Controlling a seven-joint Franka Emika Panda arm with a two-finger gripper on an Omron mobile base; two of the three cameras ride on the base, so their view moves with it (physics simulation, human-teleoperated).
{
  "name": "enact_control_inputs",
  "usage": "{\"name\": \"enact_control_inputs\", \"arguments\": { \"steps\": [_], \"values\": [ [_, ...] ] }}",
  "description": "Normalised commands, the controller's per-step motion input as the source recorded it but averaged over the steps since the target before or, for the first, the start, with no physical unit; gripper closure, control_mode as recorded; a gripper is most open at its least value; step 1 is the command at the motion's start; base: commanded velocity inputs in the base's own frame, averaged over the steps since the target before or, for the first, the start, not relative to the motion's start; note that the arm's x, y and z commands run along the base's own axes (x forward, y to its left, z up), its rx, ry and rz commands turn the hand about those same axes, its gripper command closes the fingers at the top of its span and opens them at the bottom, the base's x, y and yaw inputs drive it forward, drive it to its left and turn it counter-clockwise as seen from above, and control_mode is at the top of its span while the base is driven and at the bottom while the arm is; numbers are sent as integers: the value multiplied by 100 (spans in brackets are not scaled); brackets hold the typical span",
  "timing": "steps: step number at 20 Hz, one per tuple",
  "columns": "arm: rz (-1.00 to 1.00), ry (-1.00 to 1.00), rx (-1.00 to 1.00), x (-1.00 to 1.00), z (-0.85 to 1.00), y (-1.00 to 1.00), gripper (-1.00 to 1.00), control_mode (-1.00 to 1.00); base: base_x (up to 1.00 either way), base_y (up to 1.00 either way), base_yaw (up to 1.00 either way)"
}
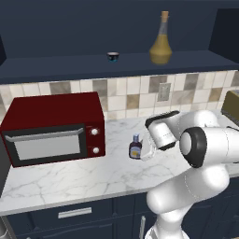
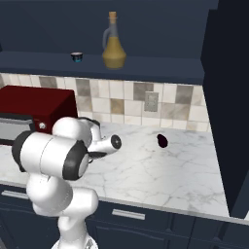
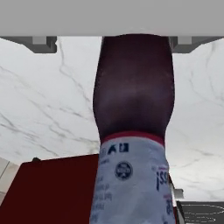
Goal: Pick the oil and vinegar bottle and condiment bottle from the counter and place them in the cabinet.
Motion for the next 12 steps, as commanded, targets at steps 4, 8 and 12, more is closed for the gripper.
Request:
{"name": "enact_control_inputs", "arguments": {
  "steps": [4, 8, 12],
  "values": [
    [0, 0, 0, 12, -3, 11, -100, -100, 0, 0, 0],
    [0, 0, 0, 18, -2, 5, 100, -100, 0, 0, 0],
    [0, 0, 0, 1, -8, 0, 100, -100, 0, 0, 0]
  ]
}}
